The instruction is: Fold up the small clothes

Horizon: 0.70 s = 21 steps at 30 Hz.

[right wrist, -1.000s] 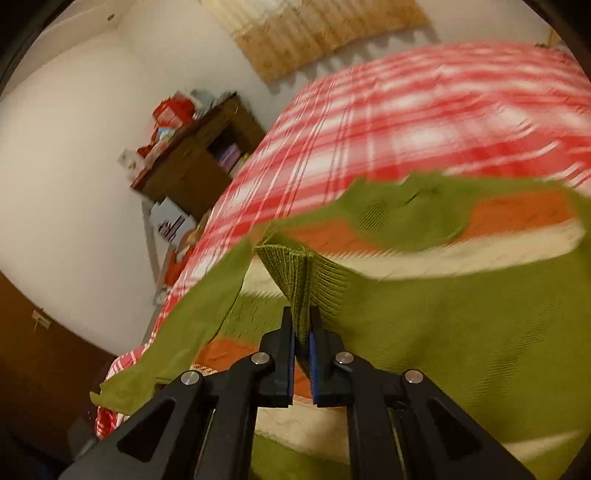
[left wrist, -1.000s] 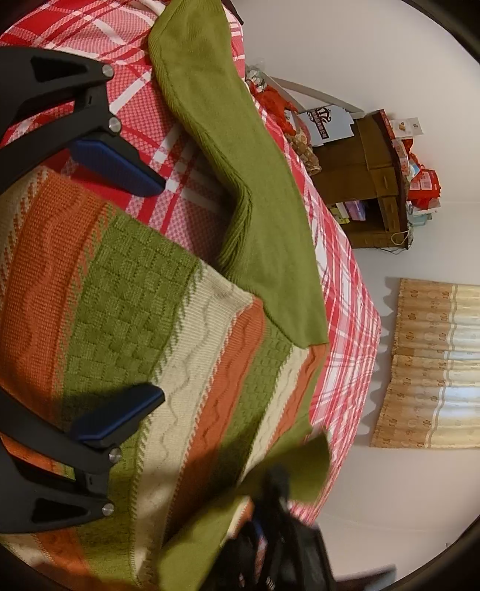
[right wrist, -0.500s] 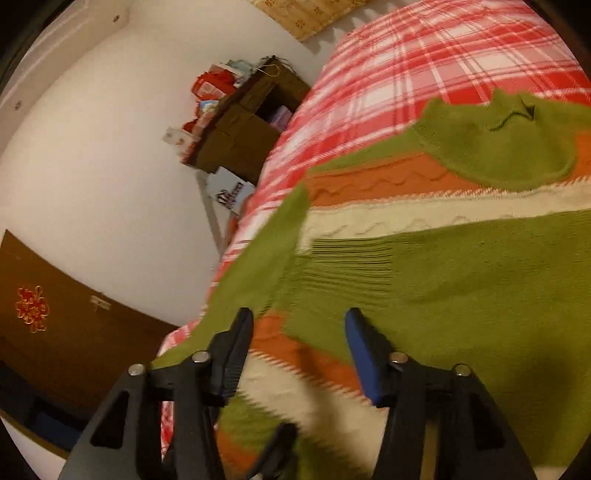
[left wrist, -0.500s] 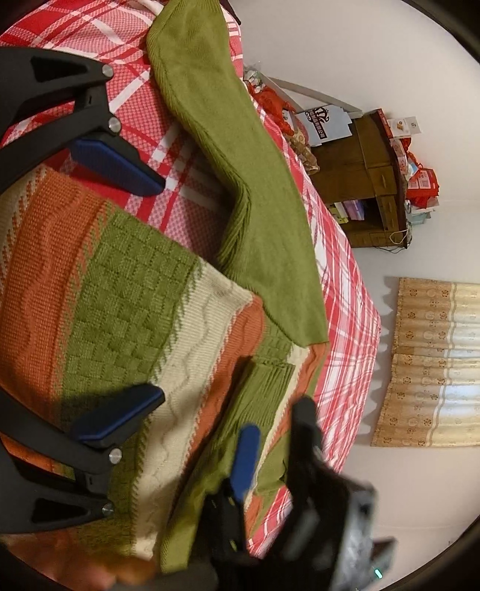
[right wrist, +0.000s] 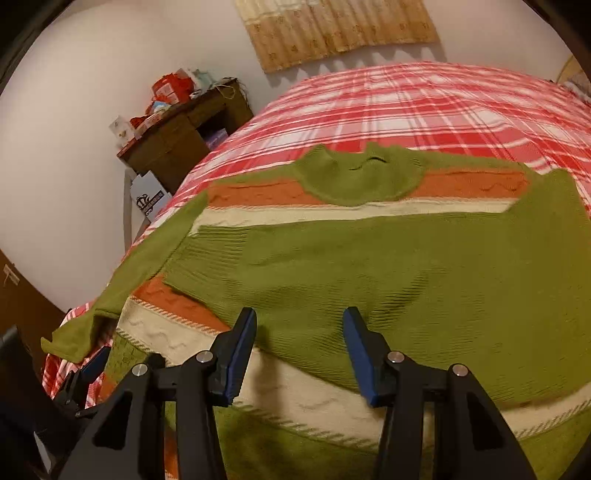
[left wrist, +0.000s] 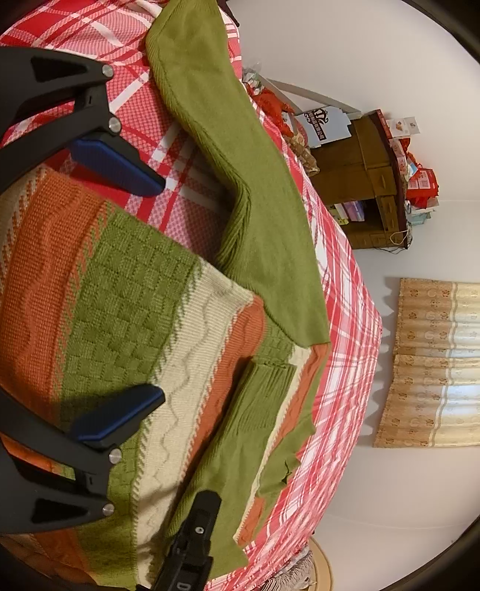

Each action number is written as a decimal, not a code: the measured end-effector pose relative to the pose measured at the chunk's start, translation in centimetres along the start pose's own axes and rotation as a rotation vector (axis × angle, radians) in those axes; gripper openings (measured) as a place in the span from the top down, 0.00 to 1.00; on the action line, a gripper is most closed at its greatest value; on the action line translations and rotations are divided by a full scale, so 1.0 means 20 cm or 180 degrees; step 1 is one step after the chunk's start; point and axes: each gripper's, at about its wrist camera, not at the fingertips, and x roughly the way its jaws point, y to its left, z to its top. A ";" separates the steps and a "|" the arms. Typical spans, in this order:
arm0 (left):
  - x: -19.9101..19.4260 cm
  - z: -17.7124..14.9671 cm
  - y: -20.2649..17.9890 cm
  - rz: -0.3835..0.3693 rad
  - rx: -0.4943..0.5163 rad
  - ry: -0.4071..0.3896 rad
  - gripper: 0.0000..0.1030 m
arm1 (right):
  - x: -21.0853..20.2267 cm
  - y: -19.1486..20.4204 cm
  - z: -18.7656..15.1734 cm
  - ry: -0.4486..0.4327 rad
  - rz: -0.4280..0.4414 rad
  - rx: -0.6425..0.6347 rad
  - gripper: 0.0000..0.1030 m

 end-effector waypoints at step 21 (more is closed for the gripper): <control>0.00 0.00 -0.01 0.0018 0.0008 0.0063 0.00 | -0.62 -0.75 -0.20 -0.0449 -0.1228 0.0419 0.51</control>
